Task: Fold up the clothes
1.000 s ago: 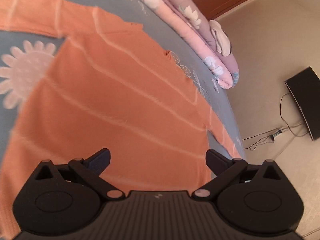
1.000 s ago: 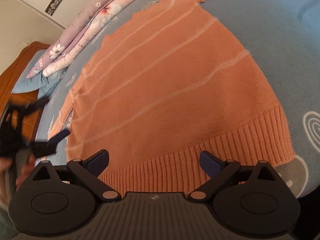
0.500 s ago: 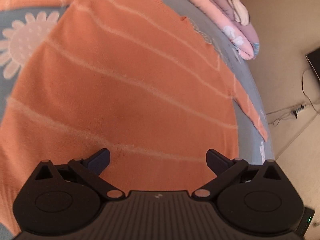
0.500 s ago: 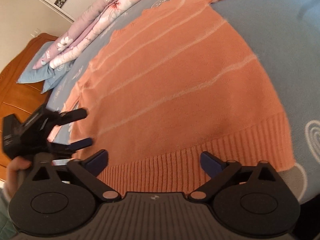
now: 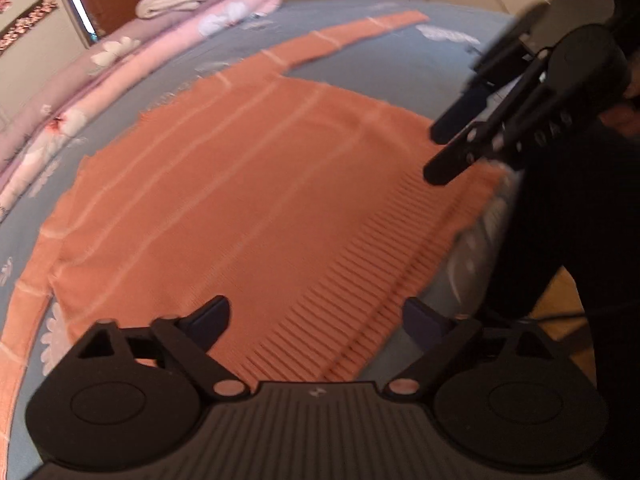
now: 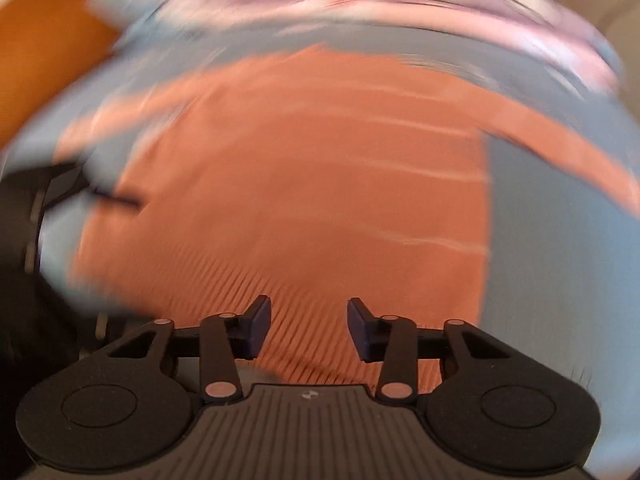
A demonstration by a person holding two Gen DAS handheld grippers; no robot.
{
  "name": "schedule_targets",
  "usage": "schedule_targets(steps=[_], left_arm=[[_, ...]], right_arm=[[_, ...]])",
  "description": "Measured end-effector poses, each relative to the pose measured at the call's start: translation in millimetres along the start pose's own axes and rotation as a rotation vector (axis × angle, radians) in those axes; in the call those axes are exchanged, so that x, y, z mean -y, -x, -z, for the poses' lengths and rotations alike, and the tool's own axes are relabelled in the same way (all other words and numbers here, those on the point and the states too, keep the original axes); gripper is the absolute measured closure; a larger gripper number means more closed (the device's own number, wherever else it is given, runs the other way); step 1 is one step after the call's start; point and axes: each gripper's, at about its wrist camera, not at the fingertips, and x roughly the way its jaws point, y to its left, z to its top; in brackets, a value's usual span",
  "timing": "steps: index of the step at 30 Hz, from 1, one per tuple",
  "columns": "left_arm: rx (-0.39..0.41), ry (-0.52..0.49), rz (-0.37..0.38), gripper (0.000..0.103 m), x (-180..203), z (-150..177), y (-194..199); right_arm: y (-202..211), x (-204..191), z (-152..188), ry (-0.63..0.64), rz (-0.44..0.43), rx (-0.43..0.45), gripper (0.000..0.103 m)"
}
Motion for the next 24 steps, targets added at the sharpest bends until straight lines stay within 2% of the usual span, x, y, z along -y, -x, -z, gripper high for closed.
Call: schedule_targets(steps=[1,4,6,8,9,14,21,22,24], left_arm=[[-0.026,0.001,0.012,0.036,-1,3,-1],[-0.056,0.023,0.028,0.04,-7,10,0],[-0.048,0.071,0.045,0.04,-15,14,3],[-0.026,0.104,0.012,0.04,-20,15,2],[-0.02,0.111,-0.011,0.041,-22,15,0],[-0.061,0.089,0.002,0.042,-32,15,-18],[-0.073,0.067,0.056,0.042,-35,17,-22],[-0.071,0.065,0.064,0.042,-35,17,-22],[-0.059,0.063,0.093,0.041,-36,15,-21]], right_arm=[[-7,-13,1,0.105,-0.004,-0.042,0.071],[-23,-44,2,0.356,0.017,-0.116,0.078],[-28,-45,-3,0.355,-0.02,-0.127,0.079],[-28,-40,-11,0.293,-0.045,-0.092,0.079],[-30,-41,-12,0.308,-0.027,-0.082,0.079],[-44,-55,-9,0.466,0.021,-0.088,0.079],[-58,-79,-7,0.686,-0.002,-0.12,0.079],[-58,-82,-7,0.724,0.001,-0.124,0.083],[-56,-87,-10,0.772,0.01,-0.13,0.098]])
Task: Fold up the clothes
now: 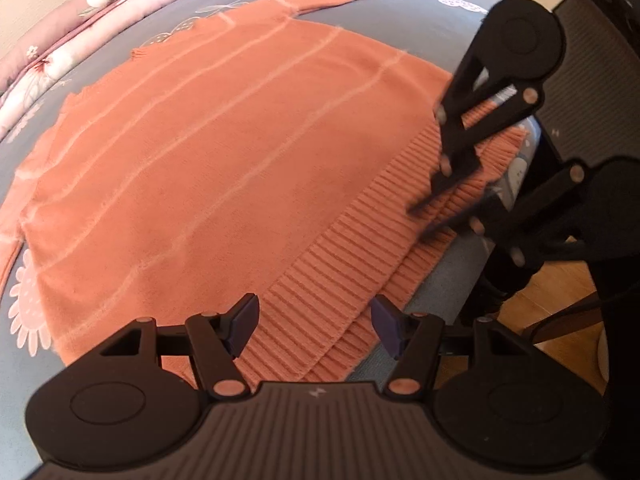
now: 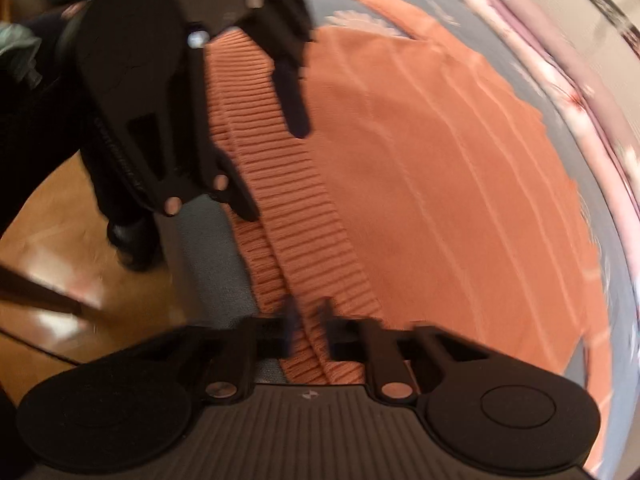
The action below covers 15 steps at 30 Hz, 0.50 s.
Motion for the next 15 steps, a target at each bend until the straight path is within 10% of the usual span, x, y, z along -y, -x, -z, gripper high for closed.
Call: schedule_targets(steps=[6,9,15], left_arm=[[0.022,-0.028,-0.001,0.042,1,-8,-9],[0.019,0.084,-0.036,0.074,-18,-13,-16],[0.044,0.239,-0.007,0.071,-50,-19,-14]], right_arm=[[16,19,-7,-0.063,0.071,0.061,0.099],[20,27,-8,-0.112,0.088,0.081,0.098],[30,11,-2,-0.071,-0.023,0.126,0.092]])
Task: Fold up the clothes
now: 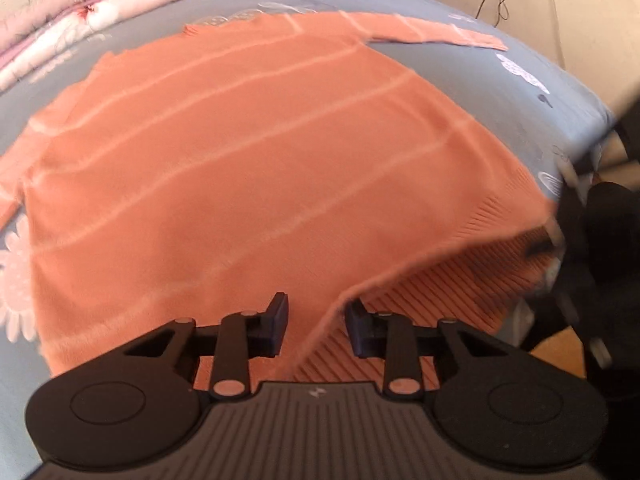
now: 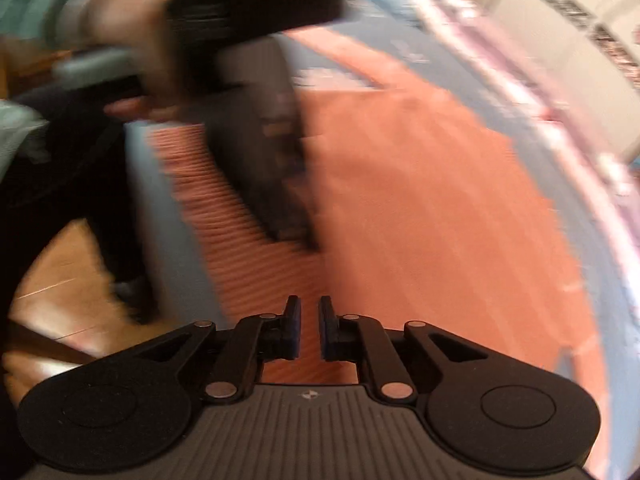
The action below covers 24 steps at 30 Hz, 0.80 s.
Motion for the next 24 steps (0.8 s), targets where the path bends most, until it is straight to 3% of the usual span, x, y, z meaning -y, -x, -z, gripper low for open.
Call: schedule_targets(steps=[5,7,11,14,17,22,24], left_arm=[[-0.004,0.025,0.005,0.071,-3,0,-3],[-0.005,0.043,0.013,0.07,-4,0,-7],[-0.001,0.059,0.016,0.07,-9,-1,-7],[0.001,0.057,0.021,0.07,-10,0,-7],[0.0,0.065,0.026,0.069,-11,1,-7],[0.007,0.067,0.029,0.067,-11,3,-5],[0.007,0.067,0.032,0.067,-11,3,-5]], right_arm=[[-17,-22,6,0.091,-0.09,-0.052,0.09],[-21,-31,6,0.106,-0.11,-0.051,0.084],[-21,-34,2,0.151,-0.045,-0.039,0.081],[-19,-45,3,0.256,0.0,-0.053,0.081],[-16,-52,3,0.301,0.02,-0.062,0.092],[4,-26,-1,0.137,-0.071,-0.062,0.094],[8,-28,3,0.152,-0.096,-0.079,0.094]])
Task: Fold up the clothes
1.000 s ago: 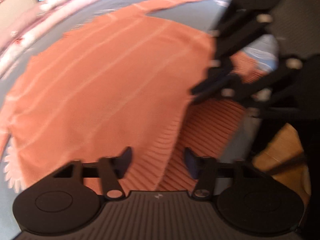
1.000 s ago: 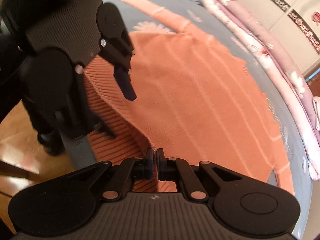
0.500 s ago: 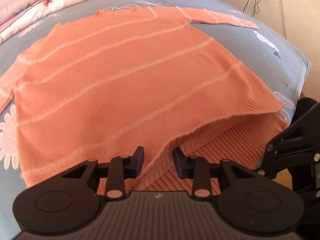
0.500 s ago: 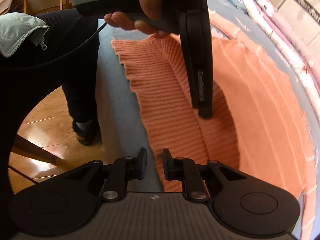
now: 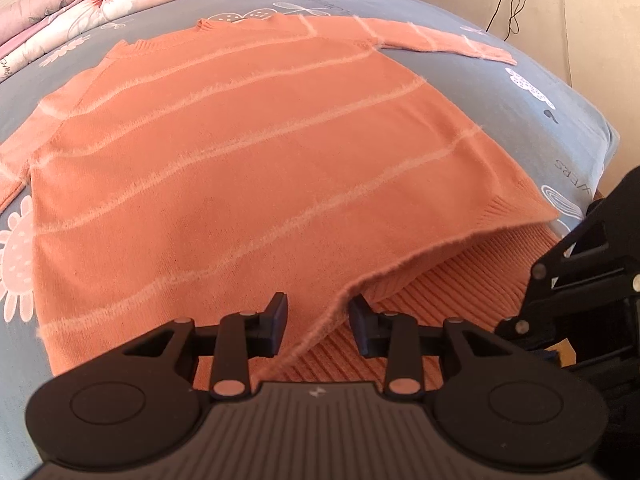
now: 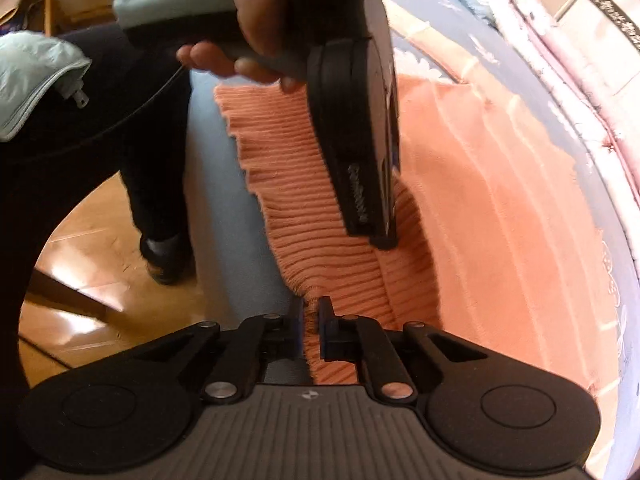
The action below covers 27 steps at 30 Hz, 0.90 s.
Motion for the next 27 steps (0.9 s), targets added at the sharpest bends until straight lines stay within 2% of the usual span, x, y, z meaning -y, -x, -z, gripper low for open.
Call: schedule_targets(steps=[2,3,4,5,6,7,8,11,14,15,17,20,22,27], left_arm=[[-0.001,0.006,0.002,0.067,-1,1,0],[-0.003,0.009,-0.001,0.067,-1,1,-1],[-0.005,0.012,-0.004,0.066,-1,1,-2],[-0.007,0.011,-0.003,0.066,-1,1,-2],[-0.009,0.01,-0.001,0.066,-1,2,-3],[-0.008,0.01,-0.001,0.066,-1,3,-2],[-0.009,0.011,0.002,0.066,-1,3,-1],[-0.016,-0.001,-0.005,0.065,0,5,5],[-0.027,-0.017,-0.004,0.064,2,9,12],[-0.035,-0.016,0.0,0.063,2,11,15],[-0.051,-0.024,0.008,0.063,3,16,23],[-0.056,-0.058,-0.004,0.051,4,27,34],[-0.067,-0.058,-0.017,0.05,1,35,38],[-0.098,0.031,-0.025,0.05,-15,46,35]], right_arm=[[1,-6,4,0.029,-0.026,-0.023,0.095],[4,-7,6,0.033,-0.071,-0.033,0.095],[7,-7,8,0.036,-0.119,-0.042,0.102],[8,-10,9,0.004,-0.212,-0.045,0.102],[10,-19,11,0.014,-0.215,-0.036,0.102],[10,-31,13,0.062,-0.184,-0.046,0.102],[11,-37,15,0.083,-0.199,-0.061,0.102],[29,-26,20,-0.019,-0.176,-0.015,0.1],[47,-4,30,-0.078,-0.06,0.015,0.09],[48,3,34,-0.096,-0.036,0.001,0.085],[46,13,44,-0.094,0.012,-0.035,0.084],[44,16,59,-0.068,0.04,-0.087,0.077],[43,16,69,-0.056,0.05,-0.111,0.074],[46,19,84,-0.043,0.082,-0.124,0.074]])
